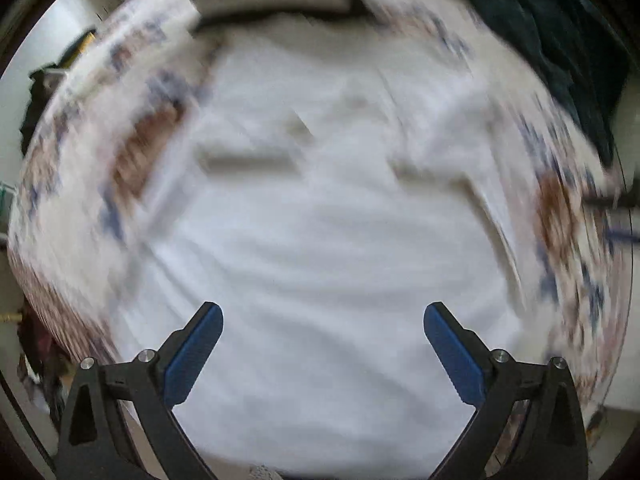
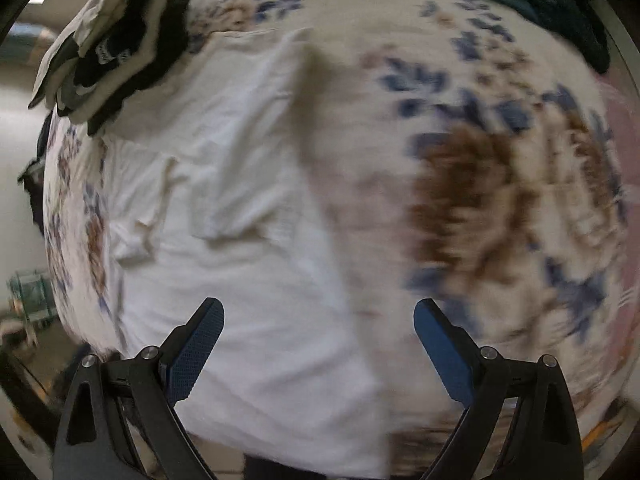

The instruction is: Fold small clothes

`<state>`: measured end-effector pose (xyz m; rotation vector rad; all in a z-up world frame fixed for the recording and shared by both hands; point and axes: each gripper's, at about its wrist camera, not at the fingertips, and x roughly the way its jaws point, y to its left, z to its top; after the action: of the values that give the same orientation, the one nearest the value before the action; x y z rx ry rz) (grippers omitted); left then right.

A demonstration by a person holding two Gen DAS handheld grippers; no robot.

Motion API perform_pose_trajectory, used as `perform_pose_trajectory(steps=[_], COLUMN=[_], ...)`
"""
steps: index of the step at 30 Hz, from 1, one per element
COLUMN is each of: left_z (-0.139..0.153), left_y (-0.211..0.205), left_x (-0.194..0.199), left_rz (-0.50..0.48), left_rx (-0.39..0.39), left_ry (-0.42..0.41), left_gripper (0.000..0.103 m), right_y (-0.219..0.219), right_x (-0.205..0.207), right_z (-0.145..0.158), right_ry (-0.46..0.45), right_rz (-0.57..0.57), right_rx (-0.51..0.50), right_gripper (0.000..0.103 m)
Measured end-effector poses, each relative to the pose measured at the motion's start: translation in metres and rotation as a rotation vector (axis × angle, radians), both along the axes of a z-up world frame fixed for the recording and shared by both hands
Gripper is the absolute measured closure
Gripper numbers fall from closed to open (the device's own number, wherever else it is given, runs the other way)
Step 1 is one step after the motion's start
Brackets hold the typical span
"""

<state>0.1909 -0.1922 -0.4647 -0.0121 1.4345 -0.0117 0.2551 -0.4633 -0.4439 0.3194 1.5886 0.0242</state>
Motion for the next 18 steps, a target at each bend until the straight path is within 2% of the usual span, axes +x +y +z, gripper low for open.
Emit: perform_pose_trajectory(steps=[4, 7, 11, 13, 15, 16, 17, 18], left_z=[-0.038, -0.060, -0.087, -0.101, -0.108, -0.108, -0.107, -0.106], left_y=[-0.067, -0.105, -0.140, -0.154, -0.161, -0.161, -0.161, -0.160], left_x=[-0.059, -0.092, -0.118, -0.125, -0.127, -0.126, -0.126, -0.123], left_rz=[-0.051, -0.094, -0.123, -0.133, -0.147, -0.146, -0.144, -0.142], left_rx=[-0.042, -0.070, -0.121, -0.105, -0.088, -0.085, -0.083, -0.081], left_ry=[0.137, 0.186, 0.236, 0.238, 0.218, 0.193, 0.171, 0.145], left_gripper=[0.000, 0.000, 0.000, 0.000, 0.001, 0.004, 0.007, 0.020], right_y=[-0.060, -0.098, -0.121, -0.125, -0.121, -0.118, -0.114, -0.111], right_x=[-0.009, -0.008, -0.001, 0.009, 0.023, 0.030, 0.045, 0.057], right_z=[-0.001, -0.016, -0.035, -0.044, -0.055, -0.060, -0.065, -0.069], right_ry=[0.022, 0.051, 0.066, 0.058, 0.038, 0.028, 0.011, -0.002], right_rz=[0.109, 0.133, 0.126, 0.121, 0.112, 0.109, 0.106, 0.102], right_rx=[-0.049, -0.048, 0.002, 0.034, 0.081, 0.109, 0.160, 0.188], right_gripper=[0.006, 0.006, 0.006, 0.006, 0.015, 0.026, 0.033, 0.034])
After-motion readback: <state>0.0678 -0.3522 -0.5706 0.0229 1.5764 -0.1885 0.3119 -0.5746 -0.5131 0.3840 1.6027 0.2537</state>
